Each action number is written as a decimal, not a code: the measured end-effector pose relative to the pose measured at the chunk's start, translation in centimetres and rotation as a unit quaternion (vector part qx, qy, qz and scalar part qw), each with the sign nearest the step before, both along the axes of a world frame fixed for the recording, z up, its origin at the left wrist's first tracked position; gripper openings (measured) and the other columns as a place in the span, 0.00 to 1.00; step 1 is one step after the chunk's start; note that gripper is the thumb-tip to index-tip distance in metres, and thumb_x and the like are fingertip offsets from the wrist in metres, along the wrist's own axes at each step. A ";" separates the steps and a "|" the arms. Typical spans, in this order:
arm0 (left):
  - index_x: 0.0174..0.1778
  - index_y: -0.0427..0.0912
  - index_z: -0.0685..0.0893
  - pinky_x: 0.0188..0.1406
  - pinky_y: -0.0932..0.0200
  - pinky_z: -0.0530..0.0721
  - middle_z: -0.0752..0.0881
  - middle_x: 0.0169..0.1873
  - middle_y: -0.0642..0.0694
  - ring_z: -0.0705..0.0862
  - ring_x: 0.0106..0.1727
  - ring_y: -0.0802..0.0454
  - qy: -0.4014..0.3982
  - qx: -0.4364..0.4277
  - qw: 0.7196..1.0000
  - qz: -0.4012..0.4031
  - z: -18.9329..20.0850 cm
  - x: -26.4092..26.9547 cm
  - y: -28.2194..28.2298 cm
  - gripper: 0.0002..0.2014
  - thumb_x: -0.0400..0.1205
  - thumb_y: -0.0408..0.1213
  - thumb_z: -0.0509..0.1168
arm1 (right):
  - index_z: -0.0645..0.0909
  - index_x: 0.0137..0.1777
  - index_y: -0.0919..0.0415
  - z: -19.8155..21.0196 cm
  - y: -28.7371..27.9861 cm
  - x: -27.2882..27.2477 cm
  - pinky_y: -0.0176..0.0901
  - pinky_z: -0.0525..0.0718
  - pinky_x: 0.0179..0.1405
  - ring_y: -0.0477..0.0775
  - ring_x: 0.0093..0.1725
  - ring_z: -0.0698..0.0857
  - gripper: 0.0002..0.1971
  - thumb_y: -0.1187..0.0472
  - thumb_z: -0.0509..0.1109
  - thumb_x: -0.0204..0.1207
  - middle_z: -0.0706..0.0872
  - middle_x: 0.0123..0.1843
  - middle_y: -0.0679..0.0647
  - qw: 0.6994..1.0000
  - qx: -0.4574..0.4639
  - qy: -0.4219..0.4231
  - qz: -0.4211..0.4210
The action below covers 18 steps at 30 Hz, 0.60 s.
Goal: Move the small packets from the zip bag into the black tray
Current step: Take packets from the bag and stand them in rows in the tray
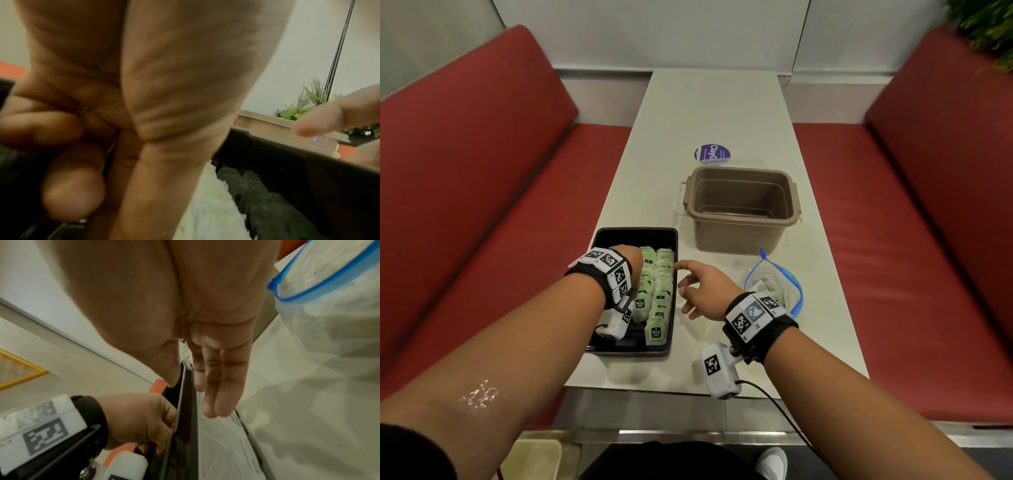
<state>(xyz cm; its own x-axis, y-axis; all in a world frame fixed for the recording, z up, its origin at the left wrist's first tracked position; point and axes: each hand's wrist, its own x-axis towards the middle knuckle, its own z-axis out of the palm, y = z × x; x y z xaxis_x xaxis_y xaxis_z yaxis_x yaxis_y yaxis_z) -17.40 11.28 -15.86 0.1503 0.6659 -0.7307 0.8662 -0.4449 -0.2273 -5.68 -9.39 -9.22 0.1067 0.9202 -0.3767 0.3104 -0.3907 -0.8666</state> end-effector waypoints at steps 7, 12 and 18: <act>0.46 0.43 0.90 0.47 0.54 0.84 0.89 0.43 0.48 0.87 0.46 0.48 -0.219 0.074 0.968 -0.092 11.8 3.1 -7.7 0.15 0.76 0.52 0.74 | 0.82 0.58 0.53 0.8 -2.8 7.7 0.33 0.81 0.31 0.49 0.35 0.88 0.14 0.70 0.61 0.82 0.89 0.51 0.50 0.990 0.065 -0.097 -0.081; 0.45 0.49 0.92 0.49 0.58 0.83 0.91 0.43 0.54 0.87 0.46 0.54 -0.377 0.026 0.912 -0.158 12.0 8.8 -13.6 0.06 0.78 0.45 0.73 | 0.84 0.44 0.50 -0.1 -5.7 12.7 0.32 0.77 0.38 0.51 0.41 0.84 0.08 0.64 0.68 0.78 0.87 0.38 0.49 0.968 0.033 -0.213 -0.132; 0.47 0.51 0.92 0.48 0.52 0.85 0.91 0.44 0.50 0.87 0.48 0.48 -0.356 0.026 0.920 -0.162 6.3 12.8 -19.3 0.08 0.79 0.45 0.68 | 0.80 0.61 0.50 -3.0 -8.4 13.5 0.43 0.80 0.49 0.61 0.49 0.85 0.16 0.48 0.71 0.75 0.74 0.56 0.54 0.942 -0.116 -0.311 -0.041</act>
<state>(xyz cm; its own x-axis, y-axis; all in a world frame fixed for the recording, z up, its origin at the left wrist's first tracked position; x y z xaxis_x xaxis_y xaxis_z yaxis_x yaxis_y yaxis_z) -4.61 -8.01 -9.55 0.7750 0.5329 -0.3396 0.6278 -0.7104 0.3180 7.83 -17.83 -12.25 0.4404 0.7997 -0.4081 0.6911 -0.5921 -0.4145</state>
